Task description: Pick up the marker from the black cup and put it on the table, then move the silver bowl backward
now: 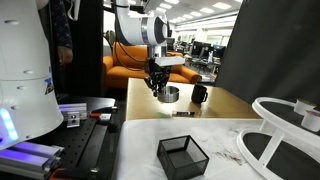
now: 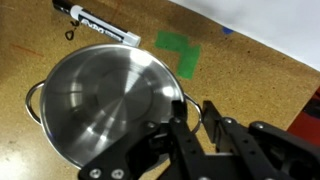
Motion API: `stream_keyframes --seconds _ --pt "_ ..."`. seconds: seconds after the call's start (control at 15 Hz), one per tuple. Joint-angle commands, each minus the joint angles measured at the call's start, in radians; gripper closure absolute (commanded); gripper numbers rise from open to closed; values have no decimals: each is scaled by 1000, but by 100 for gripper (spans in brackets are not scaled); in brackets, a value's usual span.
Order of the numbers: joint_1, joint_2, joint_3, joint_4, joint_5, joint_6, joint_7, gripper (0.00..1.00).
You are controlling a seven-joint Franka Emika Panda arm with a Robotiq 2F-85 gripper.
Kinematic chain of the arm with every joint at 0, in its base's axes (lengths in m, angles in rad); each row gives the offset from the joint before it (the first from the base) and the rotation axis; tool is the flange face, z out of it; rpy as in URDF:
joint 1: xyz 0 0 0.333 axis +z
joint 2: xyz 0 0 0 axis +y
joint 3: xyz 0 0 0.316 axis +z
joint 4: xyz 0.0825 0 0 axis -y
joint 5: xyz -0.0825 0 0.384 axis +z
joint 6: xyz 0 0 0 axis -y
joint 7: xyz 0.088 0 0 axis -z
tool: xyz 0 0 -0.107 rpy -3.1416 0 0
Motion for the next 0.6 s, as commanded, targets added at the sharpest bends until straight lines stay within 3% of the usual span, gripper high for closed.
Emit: stream_keyframes --seconds 0.0,0.27,0.47,0.53 --pt "-44 101 20 52 18 58 -189 94" --pt "-85 189 70 127 83 12 -372 94" --pt "-77 207 73 165 115 -20 -434 94" --pt "-72 205 69 173 122 -30 -445 59"
